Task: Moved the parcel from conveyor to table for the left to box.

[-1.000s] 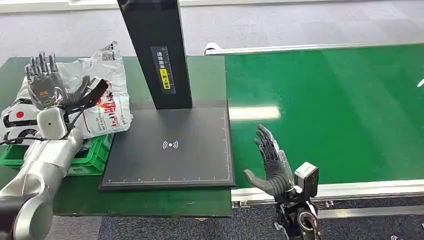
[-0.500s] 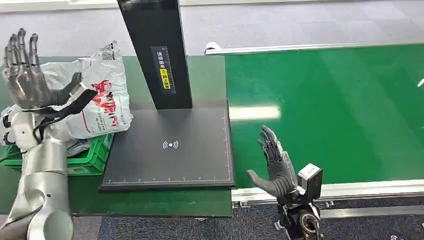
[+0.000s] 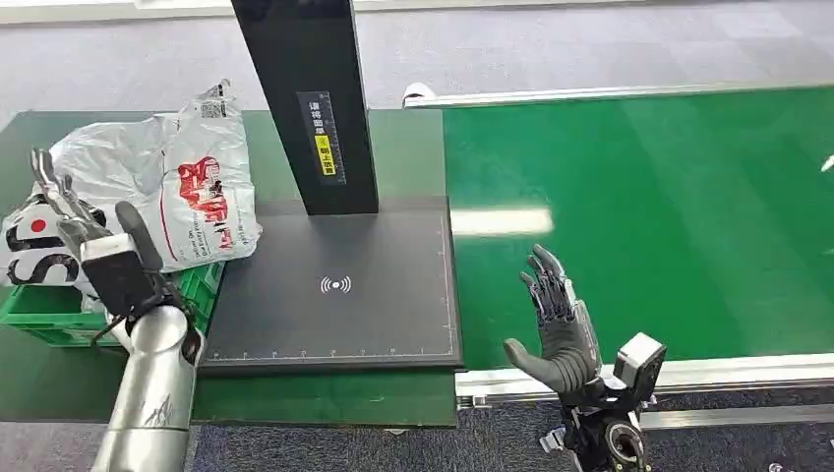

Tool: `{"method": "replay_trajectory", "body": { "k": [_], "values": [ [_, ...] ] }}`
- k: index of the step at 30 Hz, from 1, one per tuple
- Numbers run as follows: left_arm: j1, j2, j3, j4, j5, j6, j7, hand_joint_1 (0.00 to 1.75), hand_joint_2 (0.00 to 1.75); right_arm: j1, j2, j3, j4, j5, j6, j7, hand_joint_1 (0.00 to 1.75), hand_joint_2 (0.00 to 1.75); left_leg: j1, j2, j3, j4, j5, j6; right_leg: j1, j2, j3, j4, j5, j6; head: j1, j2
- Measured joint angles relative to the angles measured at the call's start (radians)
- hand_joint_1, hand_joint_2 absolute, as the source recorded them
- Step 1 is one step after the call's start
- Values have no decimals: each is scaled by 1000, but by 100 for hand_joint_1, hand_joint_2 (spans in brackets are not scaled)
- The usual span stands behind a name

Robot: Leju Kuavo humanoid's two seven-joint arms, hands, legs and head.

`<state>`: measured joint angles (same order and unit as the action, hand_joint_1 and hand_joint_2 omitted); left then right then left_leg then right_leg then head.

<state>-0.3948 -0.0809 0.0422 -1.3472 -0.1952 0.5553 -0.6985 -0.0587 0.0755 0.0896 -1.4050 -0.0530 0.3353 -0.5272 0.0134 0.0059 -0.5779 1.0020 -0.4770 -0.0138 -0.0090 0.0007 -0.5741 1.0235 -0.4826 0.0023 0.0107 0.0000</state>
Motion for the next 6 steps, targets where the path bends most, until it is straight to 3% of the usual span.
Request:
{"method": "replay_trajectory", "body": {
  "k": [5,6],
  "values": [
    [80,4,-81,-119,39,-42,-2,0,0,0,0,-8,-6,2,8,-1,0,175,0,0,0,0,0,0,0,0,0,0,0,0,0,0],
    [90,5,-88,-138,66,-82,-2,0,175,0,0,-9,-5,5,11,0,0,175,0,0,0,0,0,0,0,0,0,0,0,0,0,0]
  ]
}}
